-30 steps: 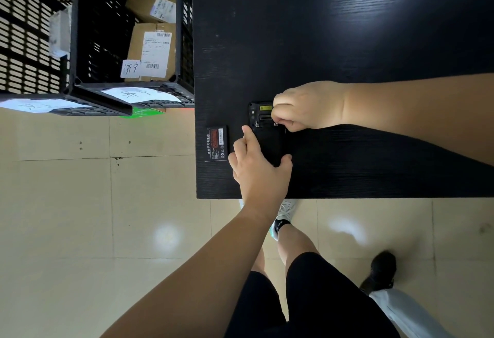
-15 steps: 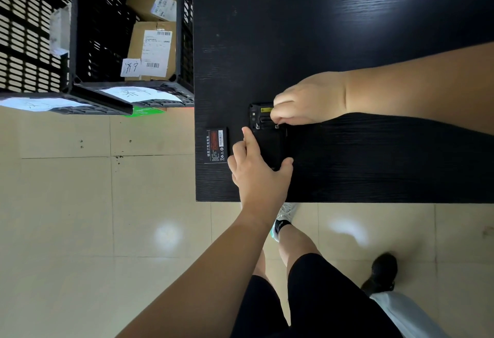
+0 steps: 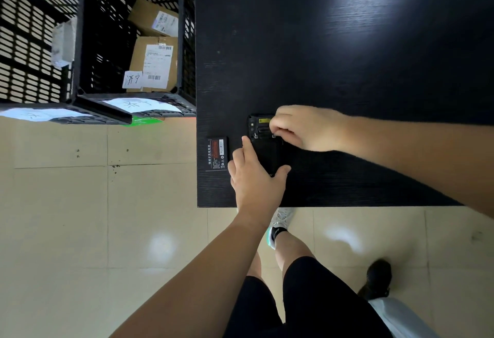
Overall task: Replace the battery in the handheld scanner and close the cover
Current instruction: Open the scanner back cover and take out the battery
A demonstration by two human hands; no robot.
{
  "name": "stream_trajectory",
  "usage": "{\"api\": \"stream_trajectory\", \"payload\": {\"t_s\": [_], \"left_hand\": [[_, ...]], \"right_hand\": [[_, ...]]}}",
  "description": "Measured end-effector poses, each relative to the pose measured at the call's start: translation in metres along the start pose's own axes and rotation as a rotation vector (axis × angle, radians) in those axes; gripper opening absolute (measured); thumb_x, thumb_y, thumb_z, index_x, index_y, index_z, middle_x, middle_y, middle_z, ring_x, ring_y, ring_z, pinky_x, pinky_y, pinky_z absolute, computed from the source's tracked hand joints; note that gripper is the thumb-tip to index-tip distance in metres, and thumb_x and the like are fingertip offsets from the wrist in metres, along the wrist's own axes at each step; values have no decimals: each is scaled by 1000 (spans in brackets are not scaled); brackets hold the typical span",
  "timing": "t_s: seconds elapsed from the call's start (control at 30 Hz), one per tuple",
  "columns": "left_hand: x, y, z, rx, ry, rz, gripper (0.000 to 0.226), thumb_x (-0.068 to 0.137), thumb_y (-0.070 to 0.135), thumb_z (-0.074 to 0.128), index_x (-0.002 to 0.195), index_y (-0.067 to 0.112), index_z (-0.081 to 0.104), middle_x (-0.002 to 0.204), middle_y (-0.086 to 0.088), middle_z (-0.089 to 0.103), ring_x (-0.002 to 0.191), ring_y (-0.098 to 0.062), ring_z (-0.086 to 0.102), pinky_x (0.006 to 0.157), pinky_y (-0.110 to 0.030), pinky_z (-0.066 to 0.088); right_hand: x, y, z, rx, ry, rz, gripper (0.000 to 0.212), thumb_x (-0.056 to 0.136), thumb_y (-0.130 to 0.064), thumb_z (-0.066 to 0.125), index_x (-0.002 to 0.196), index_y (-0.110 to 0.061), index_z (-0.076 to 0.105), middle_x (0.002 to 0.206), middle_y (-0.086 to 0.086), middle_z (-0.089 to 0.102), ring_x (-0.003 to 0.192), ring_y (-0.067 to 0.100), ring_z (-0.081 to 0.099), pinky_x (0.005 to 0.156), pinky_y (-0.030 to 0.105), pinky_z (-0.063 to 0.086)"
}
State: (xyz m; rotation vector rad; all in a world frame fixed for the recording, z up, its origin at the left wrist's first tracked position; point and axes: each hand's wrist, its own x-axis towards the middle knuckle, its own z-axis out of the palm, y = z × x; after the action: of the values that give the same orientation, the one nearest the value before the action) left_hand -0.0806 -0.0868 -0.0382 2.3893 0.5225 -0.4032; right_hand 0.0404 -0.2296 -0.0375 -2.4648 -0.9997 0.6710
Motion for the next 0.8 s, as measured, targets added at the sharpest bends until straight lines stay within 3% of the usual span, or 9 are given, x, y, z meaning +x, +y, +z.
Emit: {"api": "stream_trajectory", "payload": {"t_s": [0.13,0.27,0.37,0.5,0.7,0.8], "left_hand": [[3,1,-13,-102,-71,-9,108,69,42,83,152,15,19,146,-5,33,132,-28,29,110,-45,28],[8,-6,-31,-199,-185,25,99,67,24,86,148,15,28,140,-8,41,132,-26,36,111,-46,35],[10,-10,-38,-176,-260,77,93,65,14,84,143,12,34,136,-10,43,128,-27,40,105,-45,41],[11,-18,-39,-183,-313,123,94,62,9,83,142,11,34,133,-10,42,125,-28,42,104,-44,43],[12,-24,-39,-208,-324,140,108,62,6,84,150,13,22,138,-6,38,128,-25,42,107,-42,41],[13,-27,-38,-203,-313,152,111,63,7,85,152,13,19,140,-4,37,132,-22,38,110,-41,38]], "right_hand": [[-27,-30,33,395,289,386,18,90,-21,62,106,-28,61,103,-7,50,81,6,55,70,17,41],[-29,-58,55,487,345,565,30,86,-32,64,115,-37,55,103,-8,41,75,3,49,70,23,43],[-22,-70,52,477,334,610,33,86,-31,61,117,-39,51,106,-7,39,87,14,53,77,35,52],[-15,-75,43,397,273,648,32,85,-28,59,114,-38,49,110,-5,38,91,19,53,74,41,55],[-8,-77,38,312,229,676,27,86,-28,60,109,-35,47,108,-4,39,80,18,52,65,38,53],[-5,-80,37,278,231,668,28,86,-27,59,111,-33,49,109,-4,41,87,20,51,66,37,50]]}}
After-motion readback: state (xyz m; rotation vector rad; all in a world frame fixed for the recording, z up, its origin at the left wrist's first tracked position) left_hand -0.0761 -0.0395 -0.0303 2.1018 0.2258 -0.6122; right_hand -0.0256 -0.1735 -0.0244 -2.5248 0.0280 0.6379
